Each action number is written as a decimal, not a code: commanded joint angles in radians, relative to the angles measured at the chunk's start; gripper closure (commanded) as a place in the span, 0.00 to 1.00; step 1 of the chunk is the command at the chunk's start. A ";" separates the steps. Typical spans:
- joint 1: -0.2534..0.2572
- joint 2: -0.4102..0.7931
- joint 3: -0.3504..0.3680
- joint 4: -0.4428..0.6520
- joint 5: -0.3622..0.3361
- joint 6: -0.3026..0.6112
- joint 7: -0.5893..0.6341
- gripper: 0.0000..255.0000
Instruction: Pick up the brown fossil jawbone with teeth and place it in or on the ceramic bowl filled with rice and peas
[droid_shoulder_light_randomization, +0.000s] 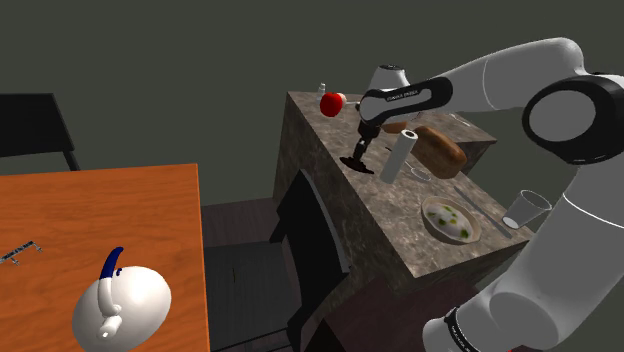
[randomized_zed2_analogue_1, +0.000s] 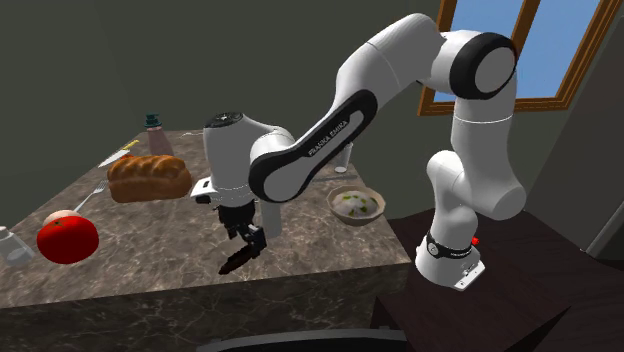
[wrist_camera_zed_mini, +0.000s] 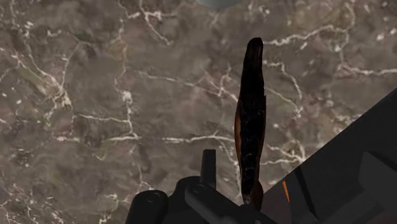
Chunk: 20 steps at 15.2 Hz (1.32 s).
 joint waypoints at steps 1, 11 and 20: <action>-0.009 0.056 -0.001 0.049 0.004 0.012 -0.025 0.00; -0.016 0.116 0.000 0.024 0.011 0.097 -0.030 0.00; -0.016 0.116 0.000 0.024 0.011 0.097 -0.030 1.00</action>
